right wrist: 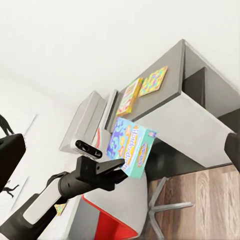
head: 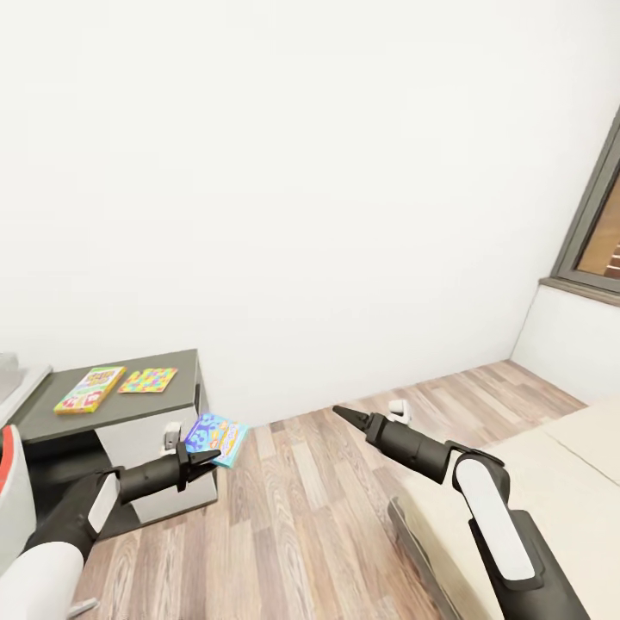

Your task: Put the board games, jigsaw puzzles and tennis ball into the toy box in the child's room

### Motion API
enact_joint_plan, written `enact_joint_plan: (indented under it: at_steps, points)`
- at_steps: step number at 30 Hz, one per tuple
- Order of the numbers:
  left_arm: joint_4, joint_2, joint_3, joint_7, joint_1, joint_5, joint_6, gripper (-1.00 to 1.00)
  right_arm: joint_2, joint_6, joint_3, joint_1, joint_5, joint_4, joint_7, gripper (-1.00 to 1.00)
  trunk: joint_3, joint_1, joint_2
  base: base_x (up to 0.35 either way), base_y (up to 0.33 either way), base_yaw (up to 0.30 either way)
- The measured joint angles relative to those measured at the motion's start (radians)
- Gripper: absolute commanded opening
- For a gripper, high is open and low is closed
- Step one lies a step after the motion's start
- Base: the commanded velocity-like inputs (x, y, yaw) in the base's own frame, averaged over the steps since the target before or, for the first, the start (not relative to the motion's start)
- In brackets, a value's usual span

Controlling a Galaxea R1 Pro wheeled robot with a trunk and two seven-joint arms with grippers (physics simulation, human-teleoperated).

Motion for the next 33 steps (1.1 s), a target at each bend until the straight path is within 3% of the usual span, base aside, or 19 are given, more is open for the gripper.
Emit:
enact_joint_plan:
  at_steps: [7,33]
  points:
    - [0.0,0.0,0.0,0.0,0.0,0.0,0.0,-1.0,0.0,0.0,0.0,0.0,0.0,0.0,0.0,1.0,0.027,-0.027,0.049,0.0,0.0,0.268]
    - [0.0,-0.002,-0.002,0.001,0.0,0.0,-0.001,-1.0,0.001,0.0,0.0,0.0,0.0,0.0,0.0,1.0,0.044,-0.027,0.05,0.0,0.0,0.268]
